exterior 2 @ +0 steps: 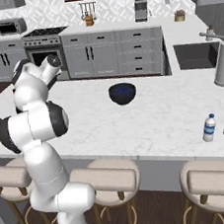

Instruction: Move the plastic bottles in the middle to the plastics group, and the glass bottles in the middle to the glass group.

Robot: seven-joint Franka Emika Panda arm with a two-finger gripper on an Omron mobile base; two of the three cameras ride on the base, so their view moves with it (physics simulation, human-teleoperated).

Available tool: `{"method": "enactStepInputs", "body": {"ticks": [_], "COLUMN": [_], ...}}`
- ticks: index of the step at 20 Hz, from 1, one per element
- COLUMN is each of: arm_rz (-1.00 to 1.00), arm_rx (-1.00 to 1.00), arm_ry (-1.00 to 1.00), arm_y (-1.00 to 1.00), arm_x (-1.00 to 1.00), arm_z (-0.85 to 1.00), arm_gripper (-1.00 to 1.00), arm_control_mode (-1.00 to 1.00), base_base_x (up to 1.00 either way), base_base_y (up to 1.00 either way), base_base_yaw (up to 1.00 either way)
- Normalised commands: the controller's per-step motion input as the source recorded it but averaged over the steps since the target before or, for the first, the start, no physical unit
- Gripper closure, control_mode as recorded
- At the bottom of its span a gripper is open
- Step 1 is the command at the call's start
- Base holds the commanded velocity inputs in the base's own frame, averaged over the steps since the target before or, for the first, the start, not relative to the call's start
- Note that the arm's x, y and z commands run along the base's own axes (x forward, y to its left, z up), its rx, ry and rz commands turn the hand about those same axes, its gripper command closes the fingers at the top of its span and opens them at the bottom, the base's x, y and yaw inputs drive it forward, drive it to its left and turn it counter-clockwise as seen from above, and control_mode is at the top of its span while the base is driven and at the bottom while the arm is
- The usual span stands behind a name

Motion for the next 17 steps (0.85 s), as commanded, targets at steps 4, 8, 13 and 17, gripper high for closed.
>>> {"method": "enactStepInputs", "body": {"ticks": [4, 8, 13, 17], "arm_rz": [-0.15, -0.29, -0.46, -0.5], "arm_rx": [-0.02, -0.04, -0.05, 0.0], "arm_ry": [0.07, 0.14, 0.18, 0.17], "arm_y": [-0.69, -0.84, -0.76, -0.72], "arm_x": [0.0, -0.09, -0.25, -0.5], "arm_z": [0.55, 0.27, 0.12, 0.0], "arm_gripper": [-1.0, -1.0, -1.0, -1.0], "arm_control_mode": [-1.0, -1.0, -1.0, -1.0], "base_base_x": [0.0, 0.0, 0.0, 0.0], "base_base_y": [0.0, 0.0, 0.0, 0.0], "base_base_yaw": [0.0, 0.0, 0.0, 0.0]}}
